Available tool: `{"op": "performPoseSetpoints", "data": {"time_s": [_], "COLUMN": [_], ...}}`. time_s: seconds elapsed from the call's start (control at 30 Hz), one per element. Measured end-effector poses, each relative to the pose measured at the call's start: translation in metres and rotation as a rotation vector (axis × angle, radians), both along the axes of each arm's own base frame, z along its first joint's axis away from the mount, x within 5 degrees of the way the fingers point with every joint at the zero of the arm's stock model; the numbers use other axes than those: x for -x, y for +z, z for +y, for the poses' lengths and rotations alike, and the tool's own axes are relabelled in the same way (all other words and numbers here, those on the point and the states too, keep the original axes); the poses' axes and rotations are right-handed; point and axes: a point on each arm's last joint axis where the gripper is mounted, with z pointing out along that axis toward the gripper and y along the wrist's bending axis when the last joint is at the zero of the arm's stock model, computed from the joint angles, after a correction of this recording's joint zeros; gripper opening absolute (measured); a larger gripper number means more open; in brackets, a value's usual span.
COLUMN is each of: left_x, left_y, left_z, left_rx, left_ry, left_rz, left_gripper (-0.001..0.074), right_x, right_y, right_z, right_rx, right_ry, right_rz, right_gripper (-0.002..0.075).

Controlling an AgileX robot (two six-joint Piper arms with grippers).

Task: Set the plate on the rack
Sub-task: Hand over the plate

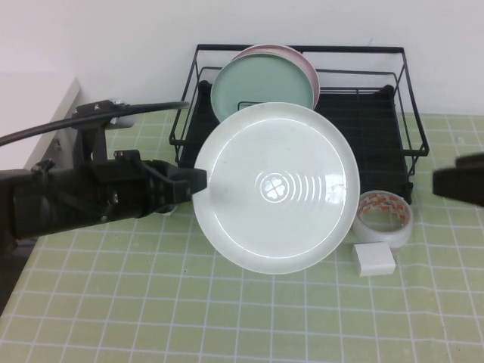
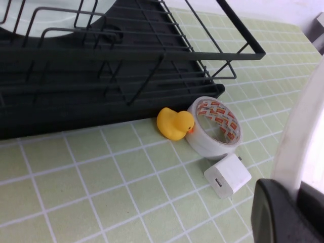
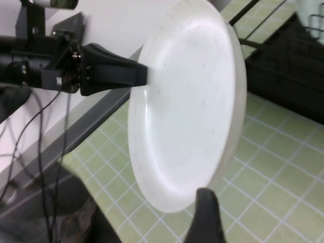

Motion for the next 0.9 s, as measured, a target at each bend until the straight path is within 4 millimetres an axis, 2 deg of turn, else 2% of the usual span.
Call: {"op": "performPoseSetpoints", "data": {"time_s": [0.13, 0.33, 0.47, 0.57, 0.77, 0.83, 0.9], "left_x": [0.001, 0.001, 0.002, 0.002, 0.002, 0.002, 0.002], "left_y": [0.000, 0.002, 0.002, 0.002, 0.002, 0.002, 0.002], "left_z": [0.000, -0.001, -0.001, -0.001, -0.001, -0.001, -0.001], "left_rx": [-0.006, -0.024, -0.029, -0.028, -0.033, -0.038, -0.044], "left_ry": [-0.005, -0.037, -0.050, -0.052, -0.057, -0.060, -0.061], "left_rz": [-0.016, -0.074, -0.089, -0.089, -0.099, -0.106, -0.112], "left_gripper": [0.0002, 0.0002, 0.0002, 0.0002, 0.0002, 0.0002, 0.0002], "right_x": [-0.033, -0.063, -0.083, -0.096, -0.112, -0.112, -0.112], "right_y": [0.004, 0.004, -0.006, -0.016, -0.043, -0.048, -0.052], "right_z": [0.004, 0.032, 0.054, 0.063, 0.068, 0.069, 0.070], "right_rx": [-0.018, -0.027, -0.025, -0.024, -0.032, -0.041, -0.053], "right_ry": [0.094, 0.232, 0.284, 0.294, 0.306, 0.326, 0.347], "right_rz": [-0.011, -0.062, -0.050, -0.026, 0.053, 0.076, 0.097], "right_gripper": [0.0506, 0.0507, 0.0507, 0.0507, 0.0498, 0.0461, 0.0392]}}
